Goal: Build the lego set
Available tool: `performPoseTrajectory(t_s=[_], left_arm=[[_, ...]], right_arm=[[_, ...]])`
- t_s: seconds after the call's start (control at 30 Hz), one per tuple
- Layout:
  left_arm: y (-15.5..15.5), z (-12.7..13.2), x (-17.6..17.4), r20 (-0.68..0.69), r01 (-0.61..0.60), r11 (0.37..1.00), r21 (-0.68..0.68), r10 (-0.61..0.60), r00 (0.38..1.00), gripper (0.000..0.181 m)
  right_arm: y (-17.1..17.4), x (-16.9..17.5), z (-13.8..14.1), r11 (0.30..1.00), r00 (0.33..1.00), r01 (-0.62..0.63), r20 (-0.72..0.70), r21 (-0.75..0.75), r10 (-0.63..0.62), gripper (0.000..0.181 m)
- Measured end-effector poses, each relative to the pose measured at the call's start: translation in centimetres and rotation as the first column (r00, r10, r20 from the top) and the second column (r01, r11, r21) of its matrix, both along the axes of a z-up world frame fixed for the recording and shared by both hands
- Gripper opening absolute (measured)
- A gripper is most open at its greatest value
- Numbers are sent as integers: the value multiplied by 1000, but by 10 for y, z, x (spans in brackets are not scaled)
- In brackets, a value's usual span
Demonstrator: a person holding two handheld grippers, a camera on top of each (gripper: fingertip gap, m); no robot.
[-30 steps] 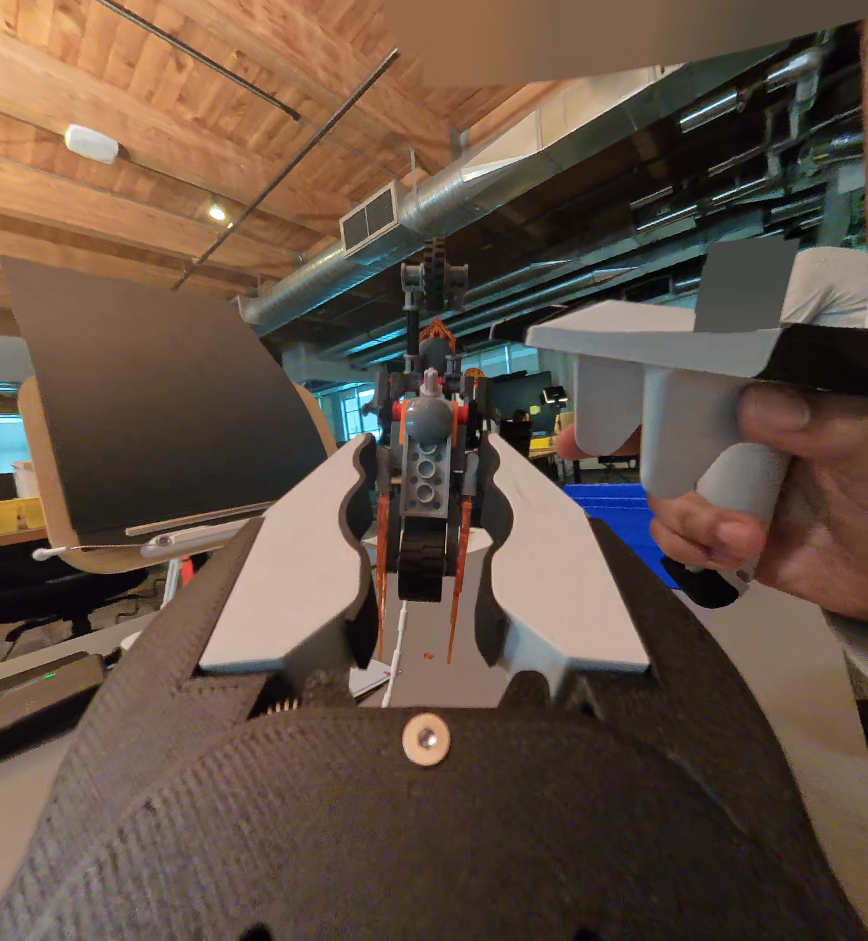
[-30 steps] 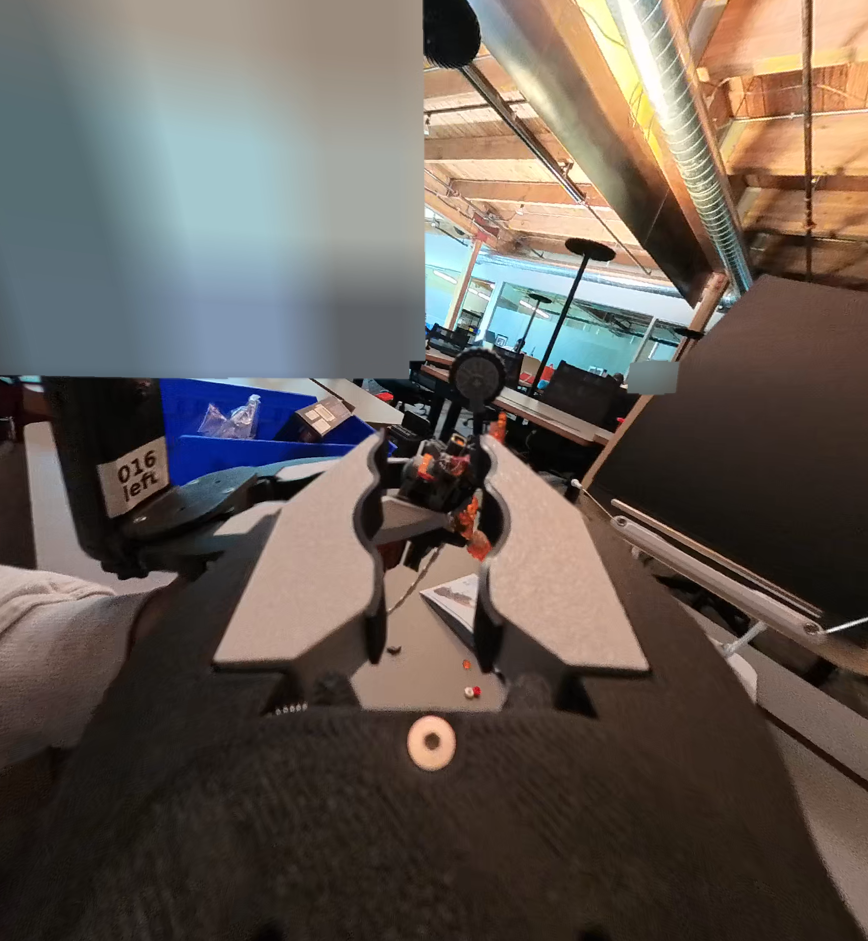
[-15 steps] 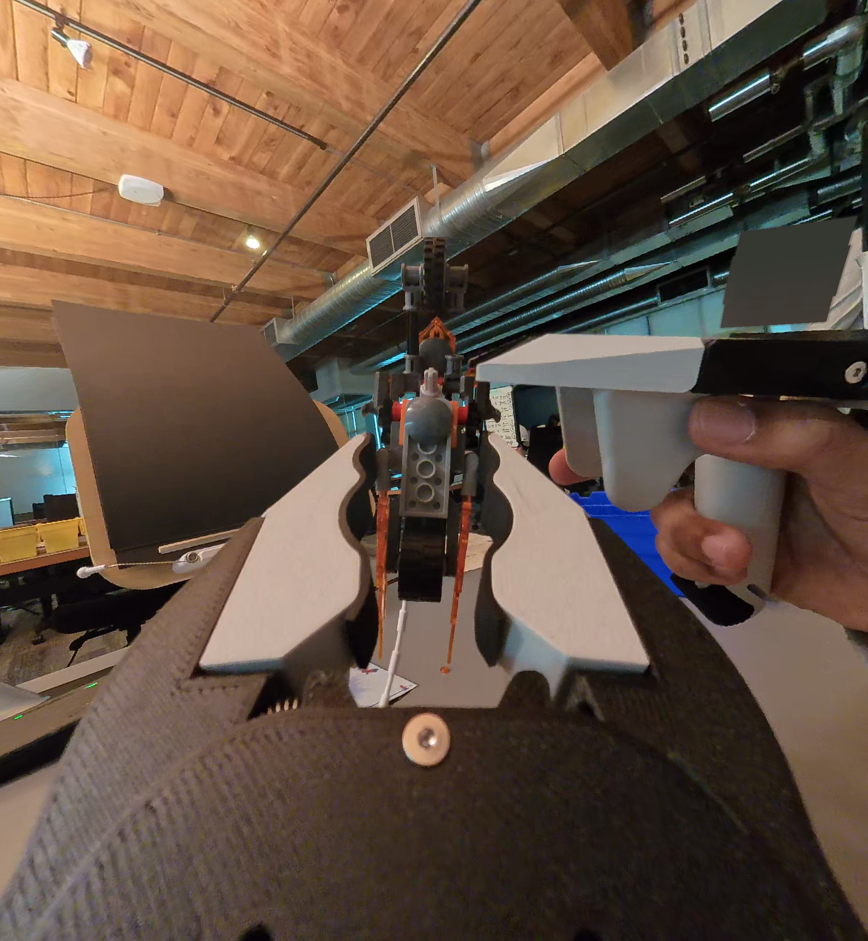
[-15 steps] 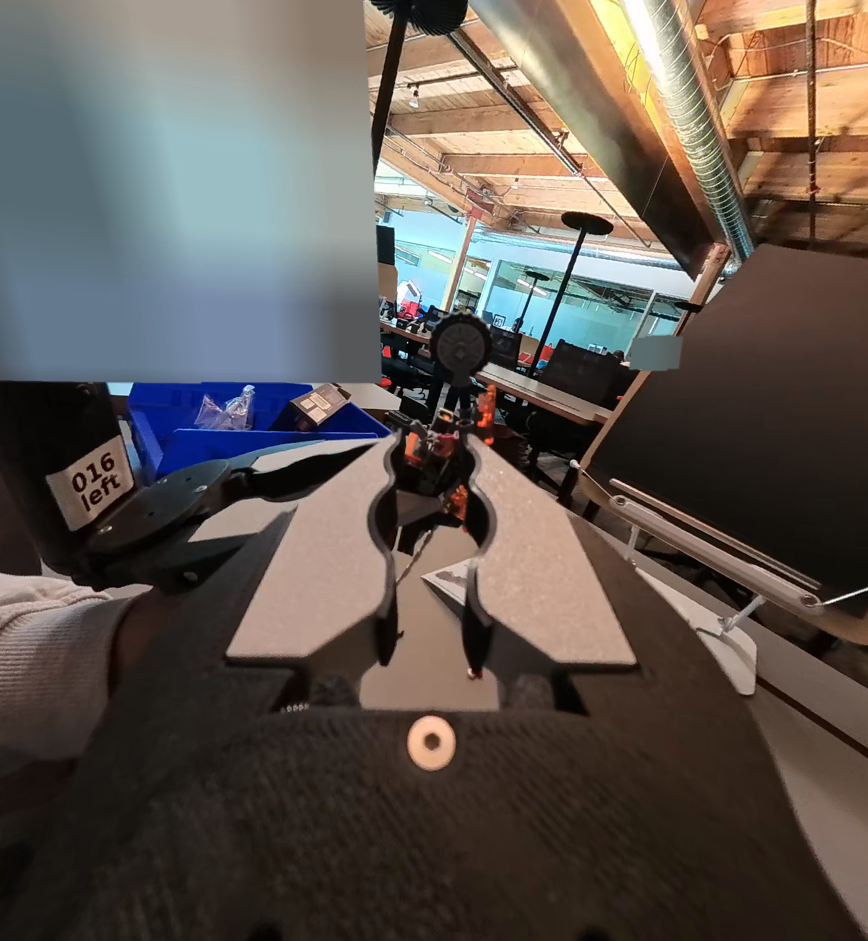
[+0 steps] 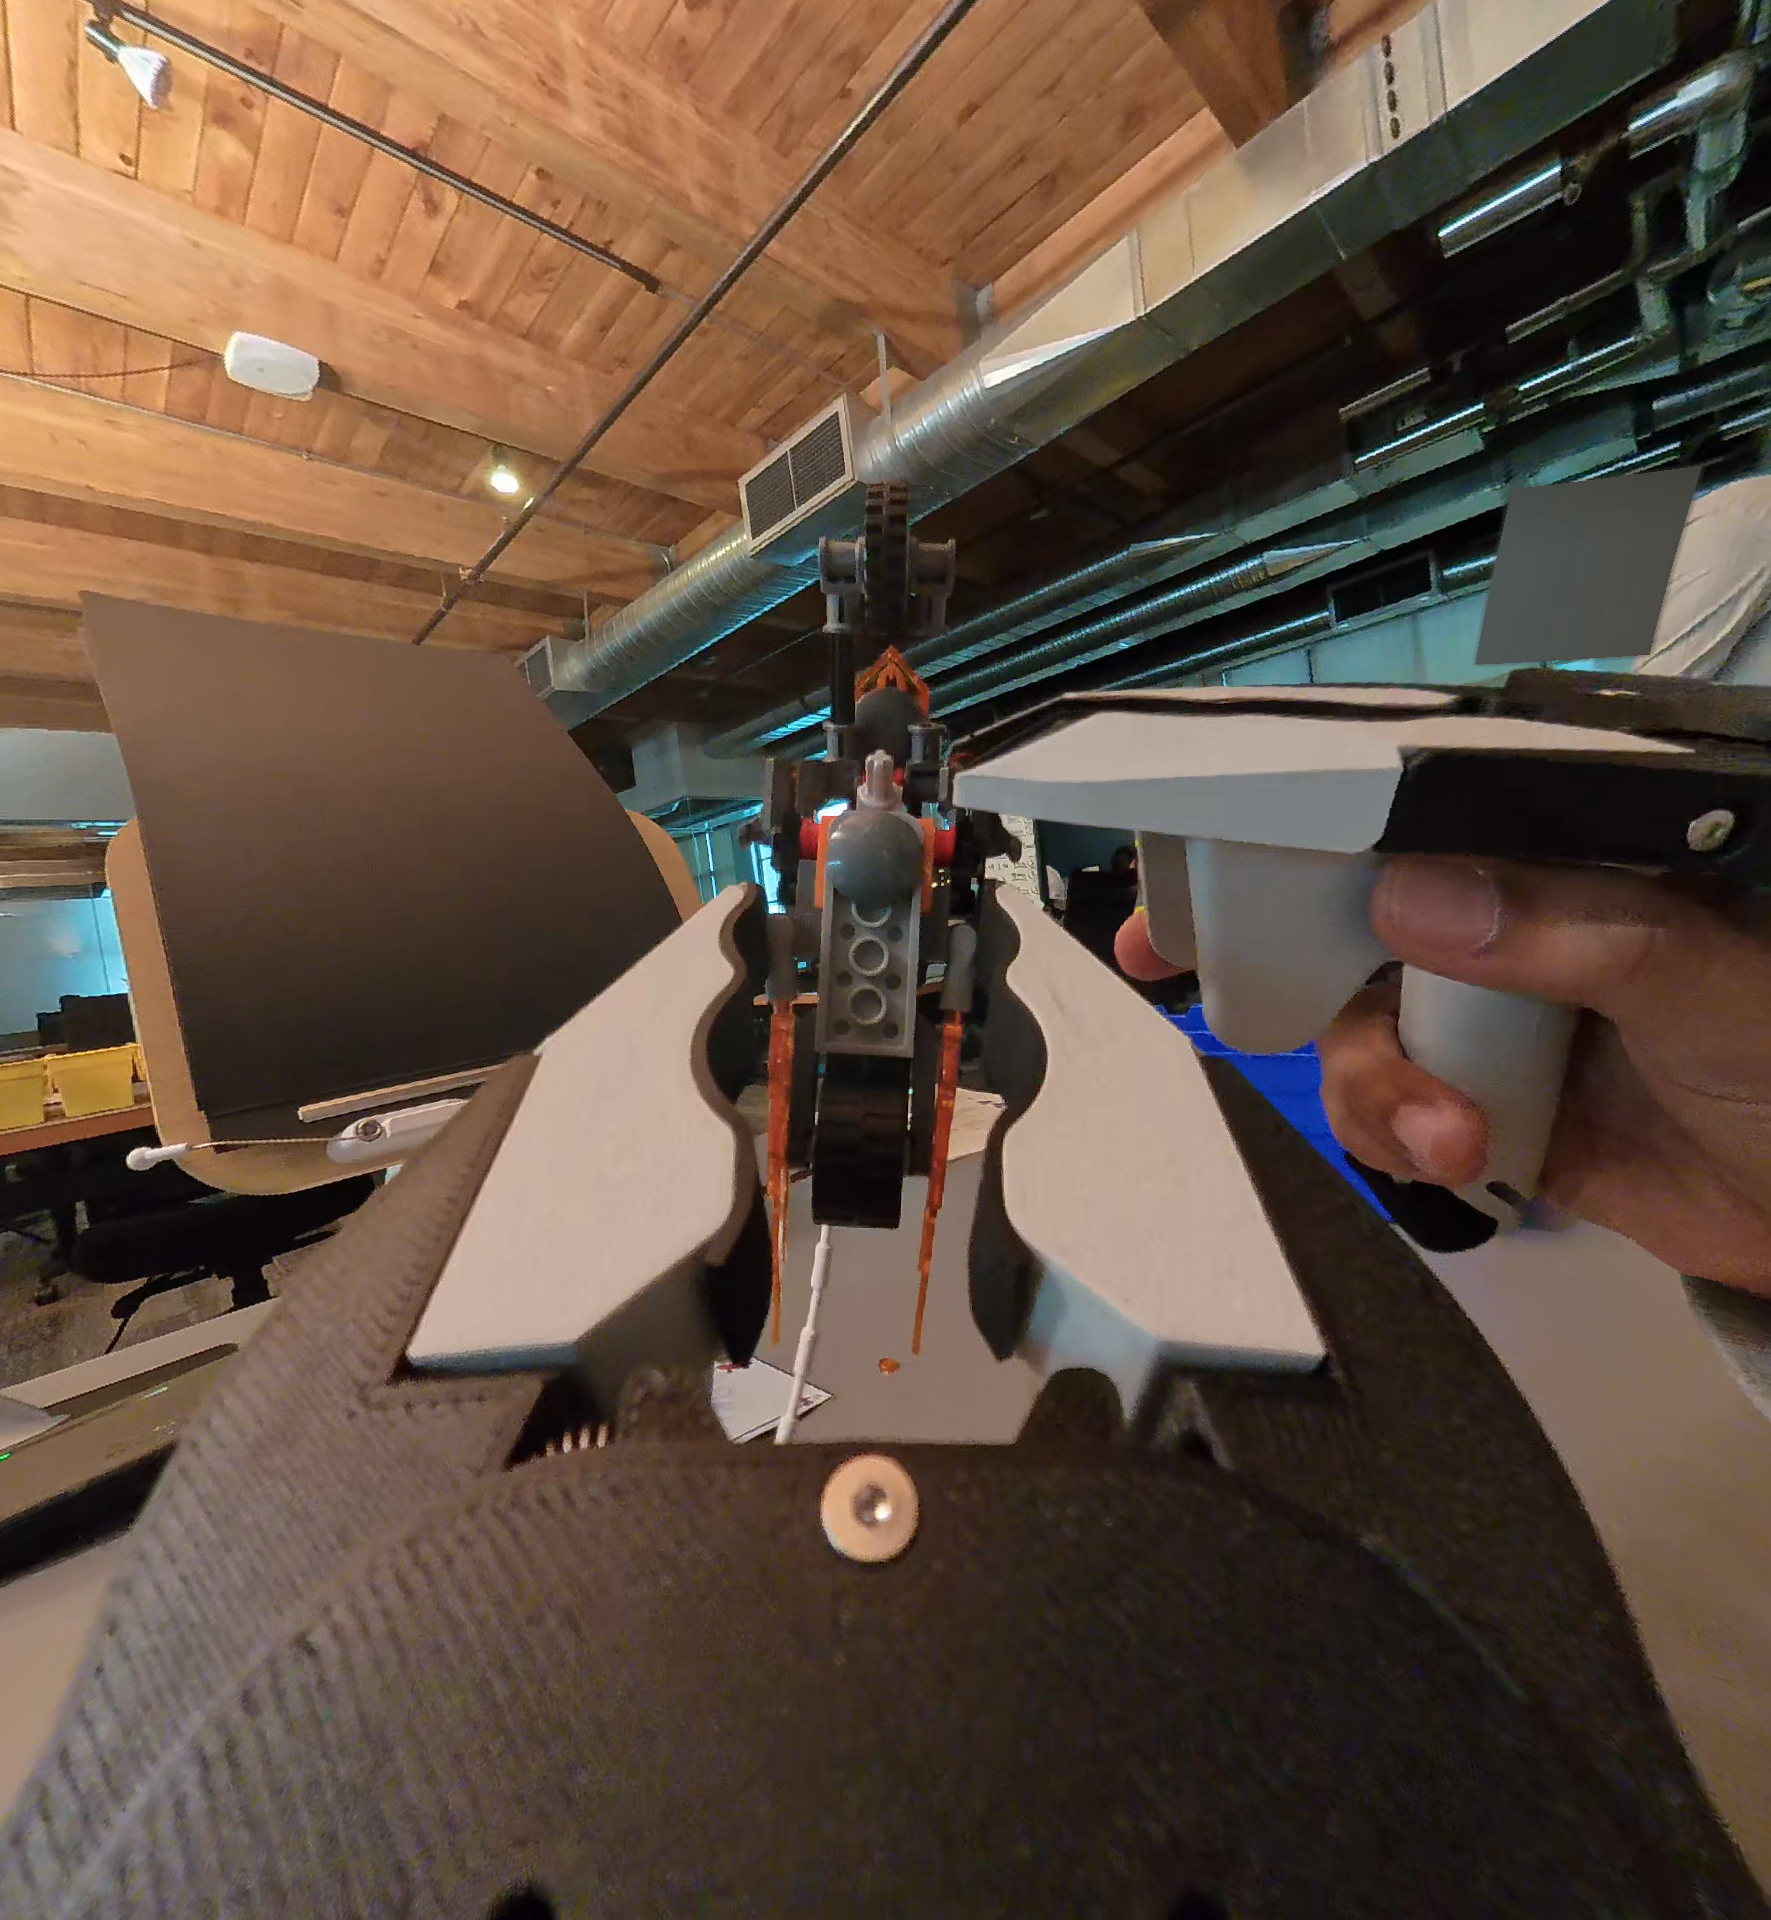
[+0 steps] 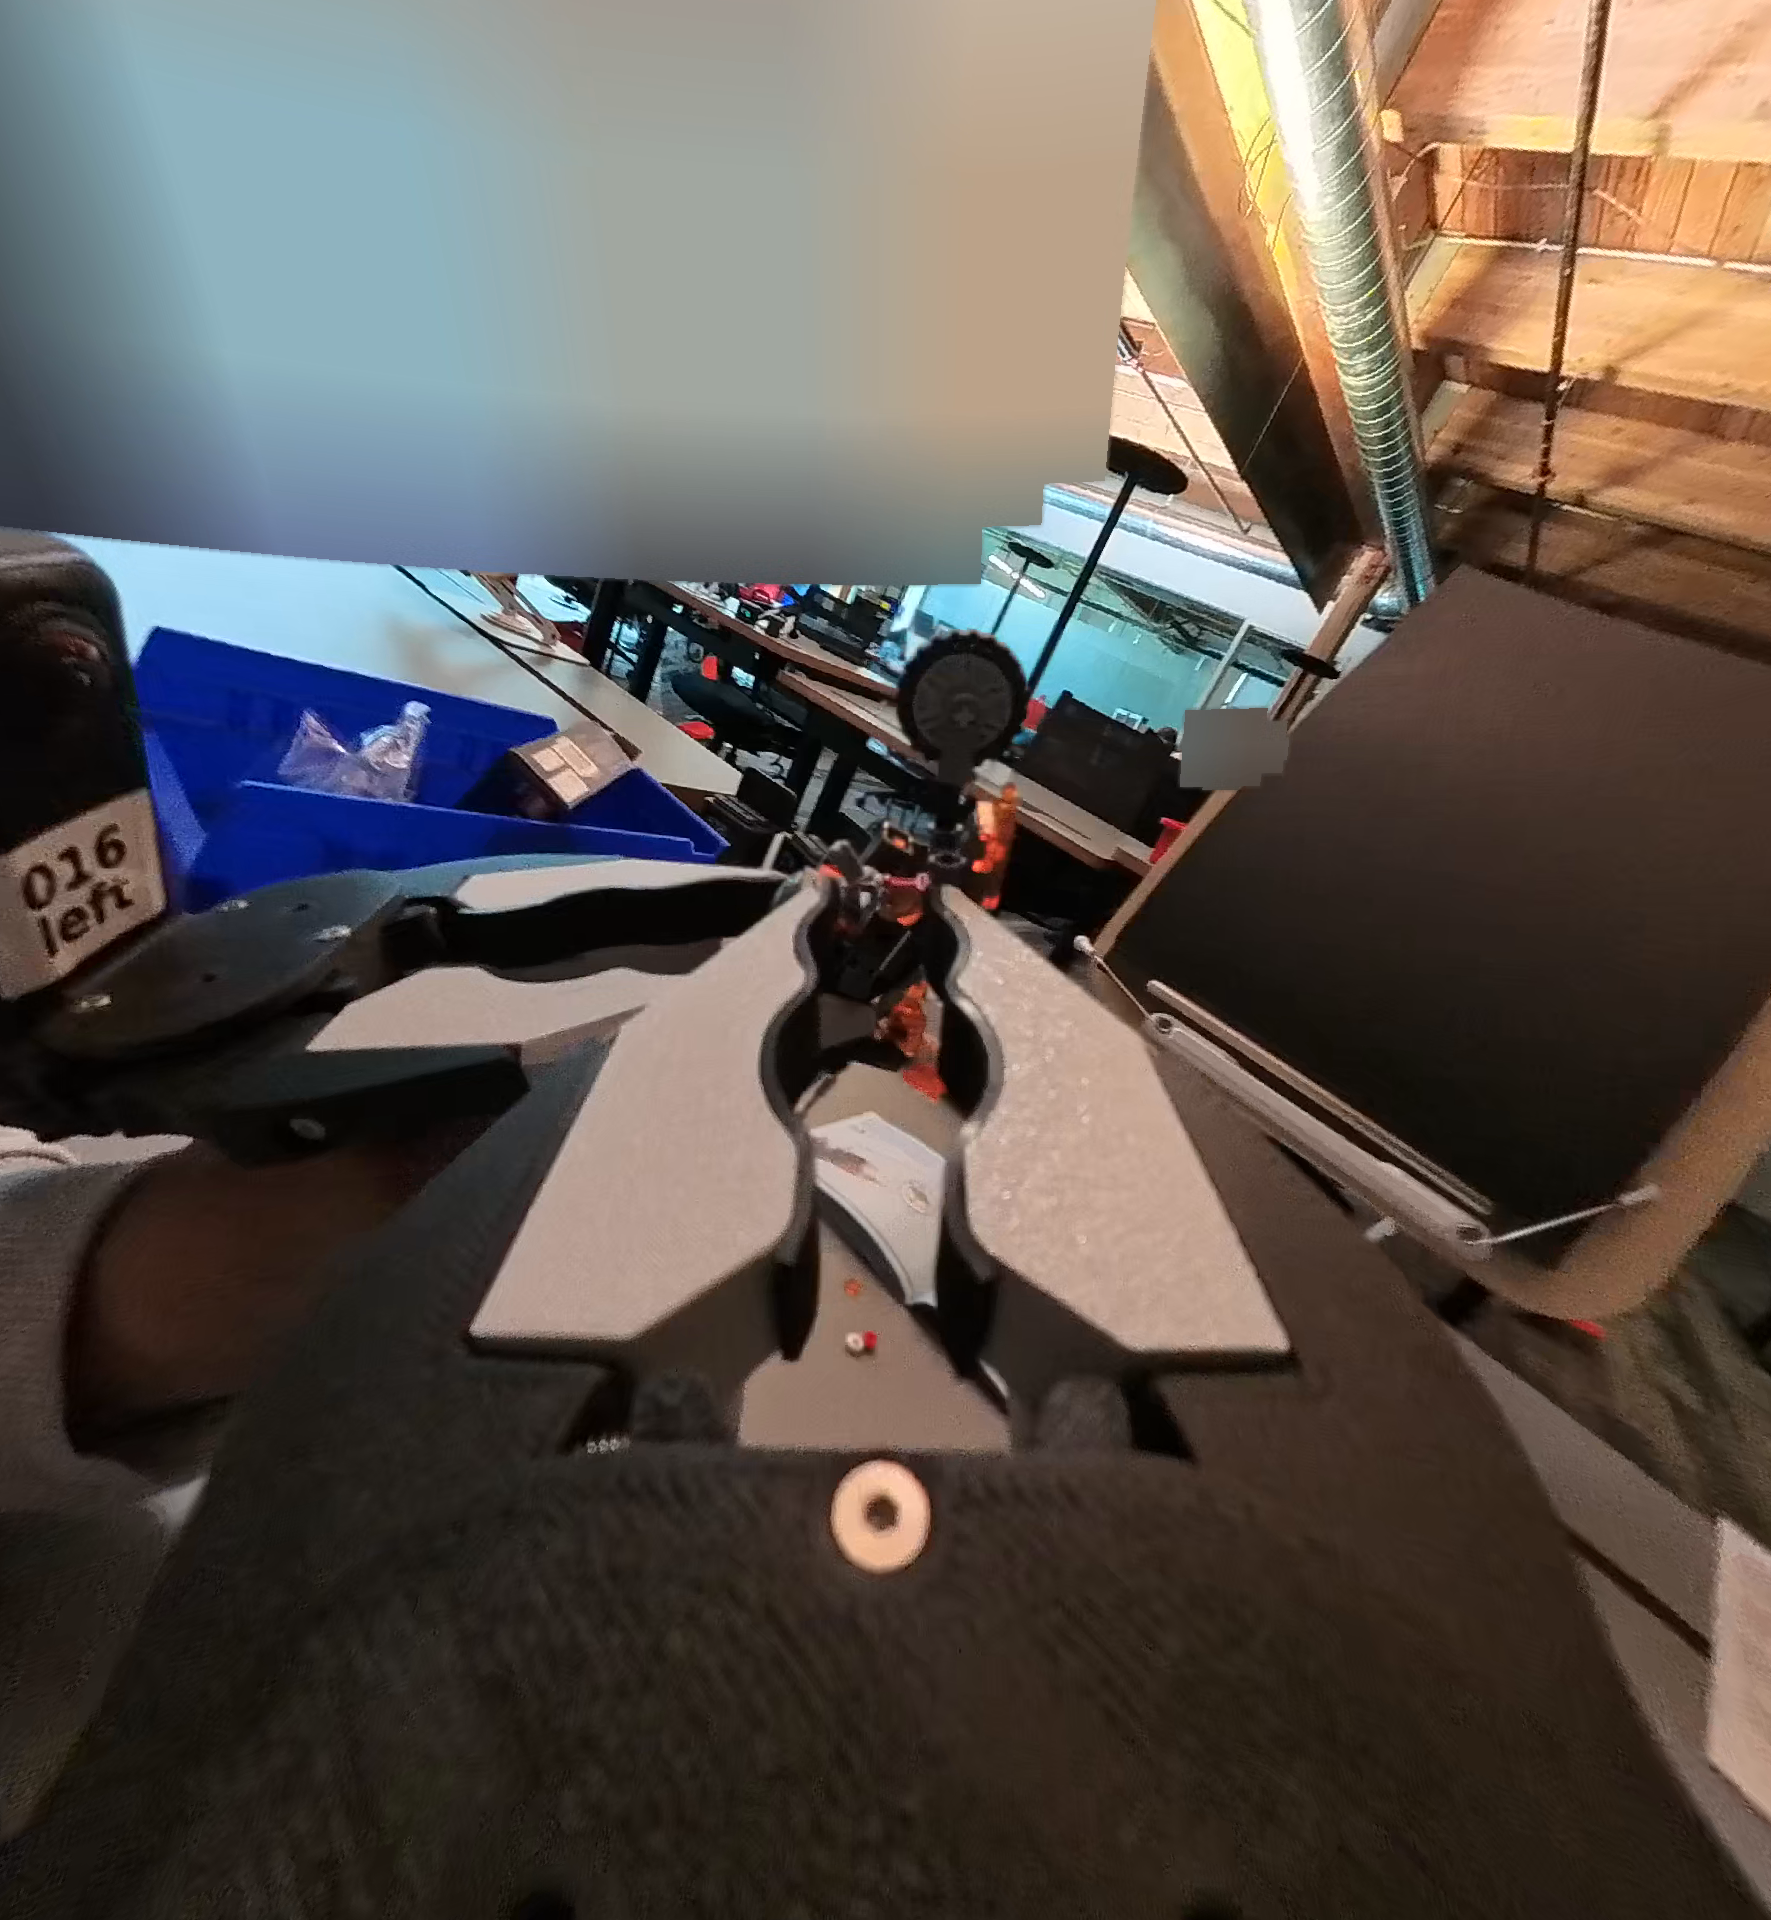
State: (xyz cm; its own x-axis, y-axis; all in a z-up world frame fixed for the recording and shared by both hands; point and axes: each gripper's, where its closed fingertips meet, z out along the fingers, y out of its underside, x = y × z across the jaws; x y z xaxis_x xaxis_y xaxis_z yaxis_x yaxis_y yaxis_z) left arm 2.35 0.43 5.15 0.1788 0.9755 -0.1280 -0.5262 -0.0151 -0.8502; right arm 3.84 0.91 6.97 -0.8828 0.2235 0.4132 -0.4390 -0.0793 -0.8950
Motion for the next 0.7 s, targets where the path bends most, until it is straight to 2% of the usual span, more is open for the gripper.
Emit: performPoseTrajectory(t_s=[0.27,0.7], left_arm=[[-1,-2,-1,7,1,1000,6,-1,1000,36],[0,-2,0,8,5,1000,5,-5,1000,36]], right_arm=[[-1,1,-2,995,983,100,-155,28,-94,13],[1,2,0,987,954,157,-263,33,-143,16]])
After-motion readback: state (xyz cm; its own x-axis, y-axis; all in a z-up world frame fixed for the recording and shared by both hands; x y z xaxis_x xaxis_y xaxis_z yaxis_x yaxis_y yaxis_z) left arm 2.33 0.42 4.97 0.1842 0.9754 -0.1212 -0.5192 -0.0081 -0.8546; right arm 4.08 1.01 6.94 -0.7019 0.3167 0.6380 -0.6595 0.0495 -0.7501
